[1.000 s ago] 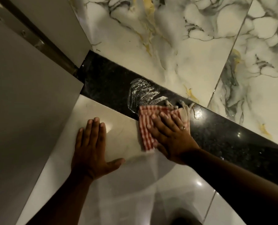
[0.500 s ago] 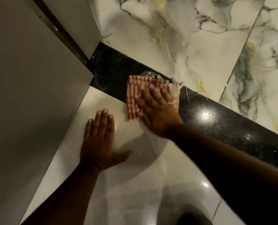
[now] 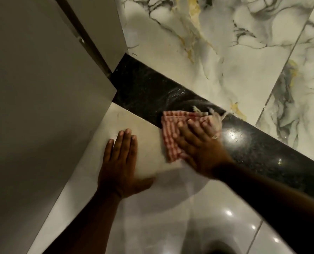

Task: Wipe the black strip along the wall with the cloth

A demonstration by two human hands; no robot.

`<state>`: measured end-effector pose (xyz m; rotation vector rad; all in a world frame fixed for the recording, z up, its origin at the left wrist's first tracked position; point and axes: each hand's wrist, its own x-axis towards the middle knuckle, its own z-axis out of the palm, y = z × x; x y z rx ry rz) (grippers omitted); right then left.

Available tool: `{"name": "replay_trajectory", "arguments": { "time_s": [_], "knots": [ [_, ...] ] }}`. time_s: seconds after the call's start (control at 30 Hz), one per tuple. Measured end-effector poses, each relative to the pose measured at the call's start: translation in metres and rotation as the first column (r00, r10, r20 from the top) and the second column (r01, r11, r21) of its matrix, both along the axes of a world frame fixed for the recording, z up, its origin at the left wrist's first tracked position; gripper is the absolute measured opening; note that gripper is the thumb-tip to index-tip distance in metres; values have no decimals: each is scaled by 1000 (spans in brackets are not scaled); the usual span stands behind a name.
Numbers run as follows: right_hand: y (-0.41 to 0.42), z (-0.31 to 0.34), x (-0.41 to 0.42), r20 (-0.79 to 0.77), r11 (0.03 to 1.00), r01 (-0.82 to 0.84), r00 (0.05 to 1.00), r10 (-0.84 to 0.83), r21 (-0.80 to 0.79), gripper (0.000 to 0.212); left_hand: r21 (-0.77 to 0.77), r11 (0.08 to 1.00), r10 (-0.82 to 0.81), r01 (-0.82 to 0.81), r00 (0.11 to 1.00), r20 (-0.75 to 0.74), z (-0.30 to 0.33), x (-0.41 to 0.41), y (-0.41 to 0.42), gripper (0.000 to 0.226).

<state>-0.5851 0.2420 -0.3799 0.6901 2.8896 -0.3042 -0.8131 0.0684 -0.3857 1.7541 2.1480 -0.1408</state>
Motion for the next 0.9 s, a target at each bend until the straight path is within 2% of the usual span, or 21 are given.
{"name": "replay_trajectory", "arguments": {
  "time_s": [0.03,0.07,0.1,0.13,0.2,0.23,0.27,0.3,0.33,0.4,0.43,0.5,0.53,0.57,0.63,0.73,0.77,0.8,0.83,0.9],
  "knots": [
    [23,0,14,15,998,-38,999,37,51,56,6,1000,0,1,1000,-6,1,1,3,131],
    [41,1,23,27,997,42,999,-44,71,58,11,1000,-2,2,1000,-13,1,1,6,130],
    [50,2,24,50,977,205,977,-208,66,60,15,1000,-5,5,1000,-19,1,2,8,130],
    [51,2,15,71,916,397,914,-400,49,62,12,1000,-4,4,1000,-27,1,3,8,129],
    [45,-3,-23,67,672,737,668,-741,76,64,23,1000,17,-15,999,-47,1,5,6,127],
    [45,-5,-50,78,548,834,543,-836,67,65,34,999,27,-25,998,-60,1,5,6,125],
    [44,-4,-77,105,489,871,483,-869,41,65,36,999,34,-31,997,-70,0,5,6,124],
    [40,-4,-99,134,522,853,515,-846,14,65,30,999,35,-33,997,-70,0,5,7,124],
    [34,-5,-116,133,634,773,628,-767,1,64,29,999,34,-32,997,-68,-1,5,7,124],
    [16,-3,-126,75,888,459,887,-455,-39,63,35,998,53,-50,996,-77,-1,5,6,124],
    [14,0,-117,51,962,267,963,-265,-52,63,30,997,72,-69,993,-89,-1,4,5,125],
    [36,3,-84,18,998,-56,998,56,-32,61,31,991,131,-128,985,-117,0,5,4,126],
    [51,1,-65,16,996,-93,996,93,6,61,31,988,154,-152,980,-129,1,6,5,126],
    [63,1,-48,39,1000,-20,999,19,20,63,30,984,177,-174,975,-136,1,7,5,126],
    [62,5,-35,96,943,332,939,-330,-1,66,45,979,204,-200,970,-134,-1,6,4,126],
    [26,-1,-70,107,652,757,646,-756,40,69,68,979,198,-191,971,-133,-2,8,4,125],
    [20,-1,-92,116,562,827,557,-822,15,69,70,979,200,-192,971,-132,-3,8,4,126],
    [19,-2,-113,123,529,848,527,-841,-16,69,71,979,200,-192,972,-127,-4,7,4,126],
    [19,-4,-131,125,572,820,572,-811,-41,68,75,979,197,-190,973,-116,-4,7,5,126],
    [20,-6,-159,97,769,638,769,-632,-44,67,95,977,199,-190,976,-93,-6,7,5,124]
  ]
}}
